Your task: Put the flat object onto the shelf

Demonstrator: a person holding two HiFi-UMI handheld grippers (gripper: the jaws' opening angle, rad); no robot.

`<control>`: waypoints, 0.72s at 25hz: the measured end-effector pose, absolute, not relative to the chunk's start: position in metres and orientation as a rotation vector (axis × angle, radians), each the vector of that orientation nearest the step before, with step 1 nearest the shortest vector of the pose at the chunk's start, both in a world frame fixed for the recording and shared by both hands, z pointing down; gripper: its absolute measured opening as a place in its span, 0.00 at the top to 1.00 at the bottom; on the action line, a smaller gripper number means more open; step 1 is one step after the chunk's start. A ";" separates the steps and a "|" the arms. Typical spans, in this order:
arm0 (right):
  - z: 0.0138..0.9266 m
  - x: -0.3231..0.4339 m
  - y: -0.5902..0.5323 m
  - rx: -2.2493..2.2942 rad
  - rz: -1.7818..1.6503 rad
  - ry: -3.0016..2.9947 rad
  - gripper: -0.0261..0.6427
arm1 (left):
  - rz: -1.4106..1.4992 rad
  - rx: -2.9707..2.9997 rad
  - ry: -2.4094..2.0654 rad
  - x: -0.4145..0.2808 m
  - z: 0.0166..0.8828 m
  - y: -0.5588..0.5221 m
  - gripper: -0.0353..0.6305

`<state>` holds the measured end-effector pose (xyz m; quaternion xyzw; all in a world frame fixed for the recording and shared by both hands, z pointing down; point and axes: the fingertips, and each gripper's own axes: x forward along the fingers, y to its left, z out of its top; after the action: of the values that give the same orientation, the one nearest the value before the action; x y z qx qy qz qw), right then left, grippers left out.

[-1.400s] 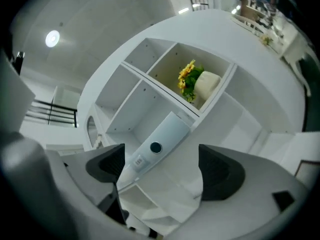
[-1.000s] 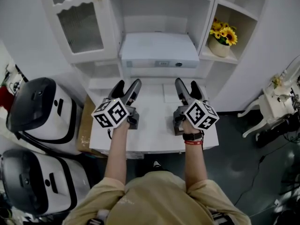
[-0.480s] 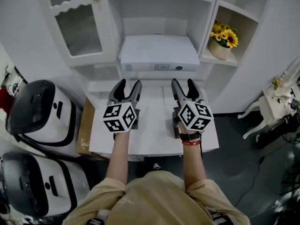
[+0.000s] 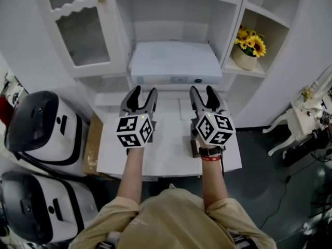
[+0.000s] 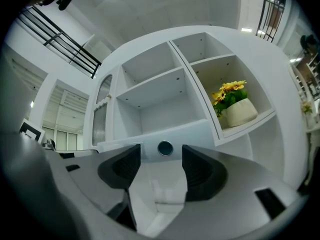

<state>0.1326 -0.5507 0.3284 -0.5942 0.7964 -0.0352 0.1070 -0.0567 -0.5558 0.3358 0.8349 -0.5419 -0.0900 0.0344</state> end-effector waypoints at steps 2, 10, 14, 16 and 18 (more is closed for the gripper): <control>0.328 0.133 -0.557 -1.738 -0.102 2.348 0.55 | -0.281 2.571 -1.664 -0.054 0.335 -0.561 0.59; 0.330 0.137 -0.572 -1.734 -0.104 2.363 0.59 | -0.292 2.564 -1.672 -0.048 0.336 -0.577 0.61; 0.330 0.139 -0.577 -1.730 -0.106 2.362 0.61 | -0.289 2.557 -1.684 -0.048 0.337 -0.583 0.63; 0.330 0.139 -0.581 -1.725 -0.111 2.359 0.61 | -0.284 2.554 -1.688 -0.048 0.337 -0.586 0.63; 0.329 0.139 -0.585 -1.722 -0.116 2.353 0.61 | -0.282 2.552 -1.690 -0.048 0.337 -0.590 0.63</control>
<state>0.1394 -0.5845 0.3293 -0.5864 0.8014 -0.0395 0.1113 -0.0477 -0.5897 0.3370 0.8297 -0.5495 -0.0918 0.0336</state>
